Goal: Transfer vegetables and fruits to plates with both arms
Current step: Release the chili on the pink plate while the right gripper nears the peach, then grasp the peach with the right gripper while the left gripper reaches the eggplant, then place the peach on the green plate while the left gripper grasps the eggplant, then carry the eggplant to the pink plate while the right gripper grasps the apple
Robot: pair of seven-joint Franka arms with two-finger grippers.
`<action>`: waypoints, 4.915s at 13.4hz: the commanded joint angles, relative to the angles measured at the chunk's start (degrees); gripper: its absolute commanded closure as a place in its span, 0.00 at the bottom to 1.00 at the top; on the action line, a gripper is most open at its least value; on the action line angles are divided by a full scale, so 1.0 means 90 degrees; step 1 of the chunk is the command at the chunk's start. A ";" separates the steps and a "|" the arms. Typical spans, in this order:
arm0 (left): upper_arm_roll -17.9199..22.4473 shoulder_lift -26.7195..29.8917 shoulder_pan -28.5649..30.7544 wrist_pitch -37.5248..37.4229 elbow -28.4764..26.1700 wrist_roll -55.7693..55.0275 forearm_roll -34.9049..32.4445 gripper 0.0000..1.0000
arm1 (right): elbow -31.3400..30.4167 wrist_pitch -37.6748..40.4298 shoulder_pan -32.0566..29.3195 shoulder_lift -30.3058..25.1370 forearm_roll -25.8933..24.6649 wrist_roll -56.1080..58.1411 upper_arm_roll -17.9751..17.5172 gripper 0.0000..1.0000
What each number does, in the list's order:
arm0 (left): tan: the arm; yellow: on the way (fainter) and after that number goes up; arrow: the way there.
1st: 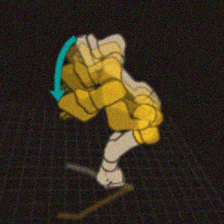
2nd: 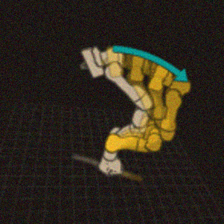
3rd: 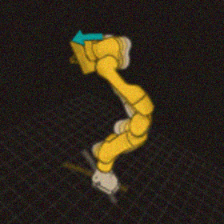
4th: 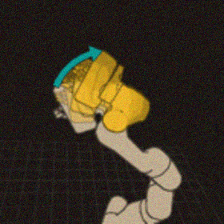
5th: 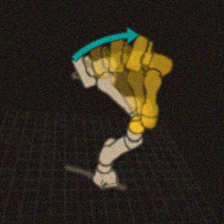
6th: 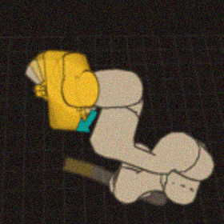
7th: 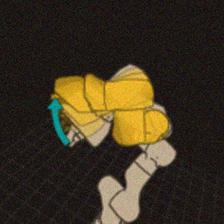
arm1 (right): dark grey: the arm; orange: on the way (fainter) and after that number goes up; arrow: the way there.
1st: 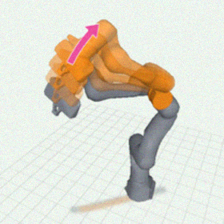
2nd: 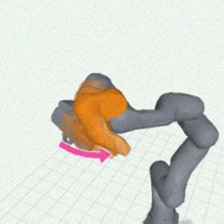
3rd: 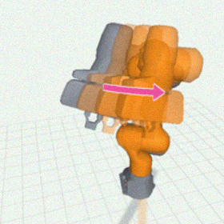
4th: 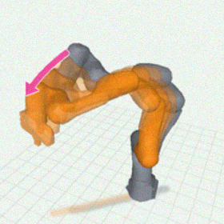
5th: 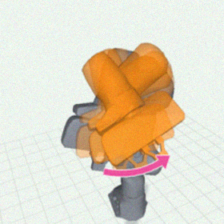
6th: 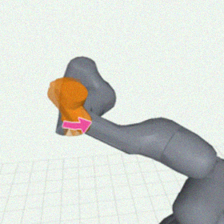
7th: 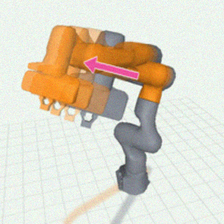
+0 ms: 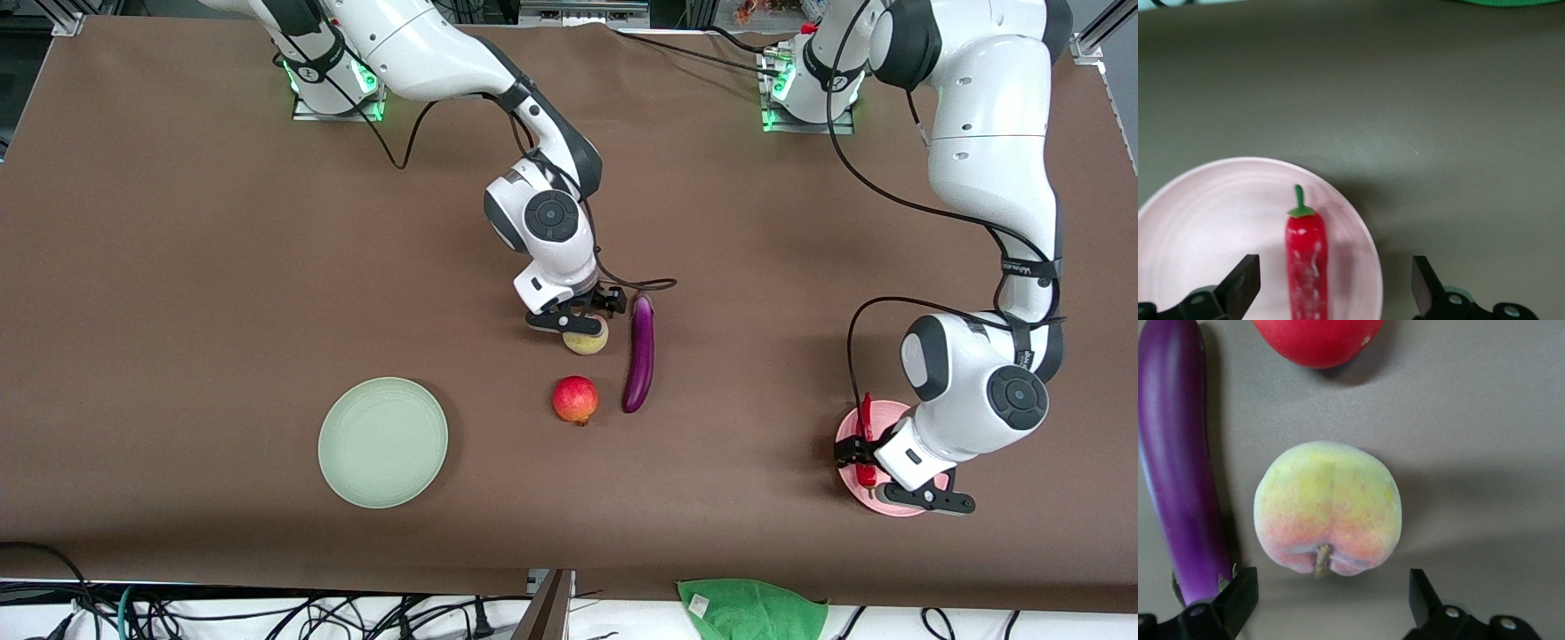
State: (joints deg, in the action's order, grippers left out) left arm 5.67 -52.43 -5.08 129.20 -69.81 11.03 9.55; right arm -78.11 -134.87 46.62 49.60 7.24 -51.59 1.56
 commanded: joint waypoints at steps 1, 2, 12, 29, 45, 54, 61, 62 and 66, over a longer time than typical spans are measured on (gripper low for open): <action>-0.0024 0.0025 -0.0032 -0.0409 0.0159 -0.0082 0.0199 0.00 | 0.0212 -0.0248 0.0016 0.0191 -0.0013 -0.0069 0.0052 0.00; -0.0083 0.0025 -0.0061 -0.0517 0.0159 -0.0228 0.0199 0.00 | 0.0212 -0.0288 0.0006 0.0230 -0.0013 -0.0059 0.0081 0.00; -0.0542 0.0191 -0.0403 -0.1367 0.0013 -0.1361 0.0209 0.00 | 0.0232 -0.0727 -0.0131 0.0348 -0.0013 -0.0030 0.0101 0.00; -0.1177 0.0201 -0.0403 -0.1377 -0.0182 -0.2095 0.0199 0.00 | 0.0281 -0.0837 -0.0384 0.0086 0.0046 0.0341 0.0169 0.84; -0.1597 0.0484 -0.2062 -0.1075 -0.1002 -0.3393 -0.1040 0.00 | 0.0193 0.1763 -0.3148 -0.0941 0.0104 0.5965 0.0091 0.46; -0.1607 0.0709 -0.2190 -0.0137 -0.1677 -0.3881 -0.1071 1.00 | 0.0212 0.1997 -0.3090 -0.0980 0.0104 0.5918 0.0081 0.01; -0.1587 0.1362 -0.1090 -0.0605 -0.1511 -0.2490 -0.1061 1.00 | 0.0369 0.0995 -0.2037 -0.0630 0.0085 0.3471 0.0061 0.01; -0.1597 0.1392 -0.0738 -0.0654 -0.1404 -0.1973 -0.1061 1.00 | 0.0388 0.0663 -0.1842 -0.0513 0.0085 0.3051 0.0061 0.01; -0.1539 0.1237 0.0201 -0.0772 -0.1003 0.0176 -0.1041 1.00 | 0.0660 -0.0968 -0.1440 0.0063 0.0085 0.2199 0.0023 0.01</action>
State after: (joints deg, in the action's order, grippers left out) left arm -7.59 -40.45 -5.47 123.20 -80.29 5.22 1.02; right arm -75.20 -138.58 33.44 47.15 7.56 -29.09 1.78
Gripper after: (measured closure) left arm 0.643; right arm 0.004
